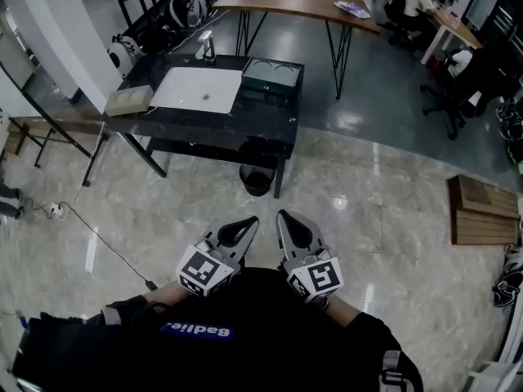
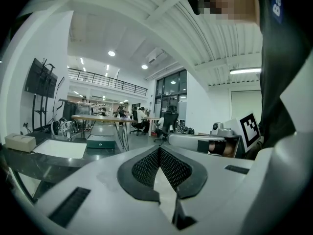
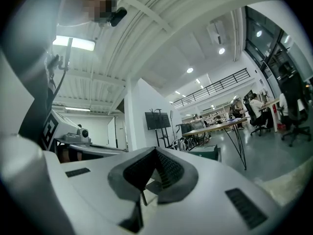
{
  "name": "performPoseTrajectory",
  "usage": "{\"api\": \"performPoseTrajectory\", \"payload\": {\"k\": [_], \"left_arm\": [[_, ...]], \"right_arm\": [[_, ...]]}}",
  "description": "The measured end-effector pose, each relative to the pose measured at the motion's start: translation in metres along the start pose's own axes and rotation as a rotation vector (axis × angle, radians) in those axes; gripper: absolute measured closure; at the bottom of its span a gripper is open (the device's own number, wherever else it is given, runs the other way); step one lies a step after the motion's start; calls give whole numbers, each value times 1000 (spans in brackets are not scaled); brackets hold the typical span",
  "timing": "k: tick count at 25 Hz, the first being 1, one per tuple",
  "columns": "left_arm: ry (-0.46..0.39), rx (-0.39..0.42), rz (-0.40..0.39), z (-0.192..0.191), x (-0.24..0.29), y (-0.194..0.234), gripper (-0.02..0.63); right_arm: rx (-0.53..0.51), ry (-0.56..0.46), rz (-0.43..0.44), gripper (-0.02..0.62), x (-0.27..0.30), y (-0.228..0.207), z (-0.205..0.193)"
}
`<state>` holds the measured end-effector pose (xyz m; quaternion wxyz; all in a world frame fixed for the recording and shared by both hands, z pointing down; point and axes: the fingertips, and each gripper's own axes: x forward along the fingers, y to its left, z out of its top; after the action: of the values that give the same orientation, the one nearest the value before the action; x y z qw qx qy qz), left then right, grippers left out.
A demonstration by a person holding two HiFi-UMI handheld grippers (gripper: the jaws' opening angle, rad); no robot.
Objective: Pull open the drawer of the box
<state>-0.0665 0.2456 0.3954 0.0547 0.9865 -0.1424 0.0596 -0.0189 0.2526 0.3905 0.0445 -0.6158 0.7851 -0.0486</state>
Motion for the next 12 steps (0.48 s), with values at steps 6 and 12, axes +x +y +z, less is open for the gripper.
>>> {"api": "performPoseTrajectory", "payload": {"k": [6, 12], "left_arm": [[-24, -14, -40, 6, 43, 54, 604], [-61, -40, -110, 34, 85, 138, 604]], "right_arm": [[8, 28, -74, 597, 48, -42, -2], [-53, 31, -138, 597, 130, -74, 20]]}}
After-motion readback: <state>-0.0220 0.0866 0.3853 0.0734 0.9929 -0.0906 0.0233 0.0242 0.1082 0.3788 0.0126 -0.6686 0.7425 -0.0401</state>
